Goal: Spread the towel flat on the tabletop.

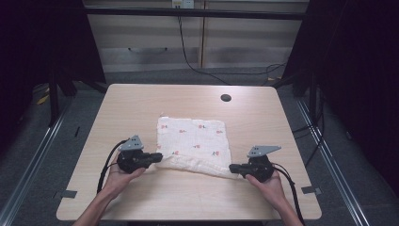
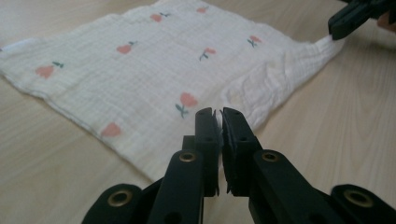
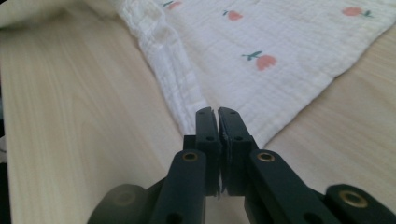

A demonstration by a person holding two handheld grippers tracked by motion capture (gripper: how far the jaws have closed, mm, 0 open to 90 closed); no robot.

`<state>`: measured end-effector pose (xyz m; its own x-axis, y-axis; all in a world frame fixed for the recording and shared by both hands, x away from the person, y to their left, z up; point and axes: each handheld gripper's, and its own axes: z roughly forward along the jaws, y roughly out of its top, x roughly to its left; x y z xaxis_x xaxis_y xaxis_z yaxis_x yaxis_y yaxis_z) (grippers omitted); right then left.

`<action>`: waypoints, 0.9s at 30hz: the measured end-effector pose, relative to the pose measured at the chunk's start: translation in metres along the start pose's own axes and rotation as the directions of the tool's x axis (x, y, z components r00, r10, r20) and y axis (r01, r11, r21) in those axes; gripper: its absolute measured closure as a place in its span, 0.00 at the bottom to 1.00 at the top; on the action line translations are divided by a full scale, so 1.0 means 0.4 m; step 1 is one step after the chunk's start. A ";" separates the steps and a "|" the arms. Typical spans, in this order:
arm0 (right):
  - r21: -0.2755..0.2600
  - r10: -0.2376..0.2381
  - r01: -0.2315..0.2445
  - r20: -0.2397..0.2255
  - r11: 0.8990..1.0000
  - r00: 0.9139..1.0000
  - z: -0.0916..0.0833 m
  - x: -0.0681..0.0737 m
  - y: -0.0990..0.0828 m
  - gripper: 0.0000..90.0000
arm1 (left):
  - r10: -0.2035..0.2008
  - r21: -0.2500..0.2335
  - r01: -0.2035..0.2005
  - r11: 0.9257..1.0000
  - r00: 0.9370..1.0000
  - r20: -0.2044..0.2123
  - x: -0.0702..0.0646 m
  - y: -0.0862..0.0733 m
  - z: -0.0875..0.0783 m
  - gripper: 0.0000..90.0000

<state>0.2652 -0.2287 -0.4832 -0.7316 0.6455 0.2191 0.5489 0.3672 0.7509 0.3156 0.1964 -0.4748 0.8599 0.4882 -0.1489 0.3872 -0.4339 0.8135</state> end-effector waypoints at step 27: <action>-0.081 0.086 -0.078 0.104 0.994 0.991 -0.051 -0.028 0.001 0.60 | -0.168 -0.036 0.166 0.985 0.985 -0.048 0.048 -0.052 -0.042 0.64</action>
<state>0.2652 -0.2496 -0.4727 -0.6358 0.7409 0.2166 0.5696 0.2609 0.7794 0.3185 0.2274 -0.4852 0.7657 0.5900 -0.2561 0.5128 -0.3195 0.7969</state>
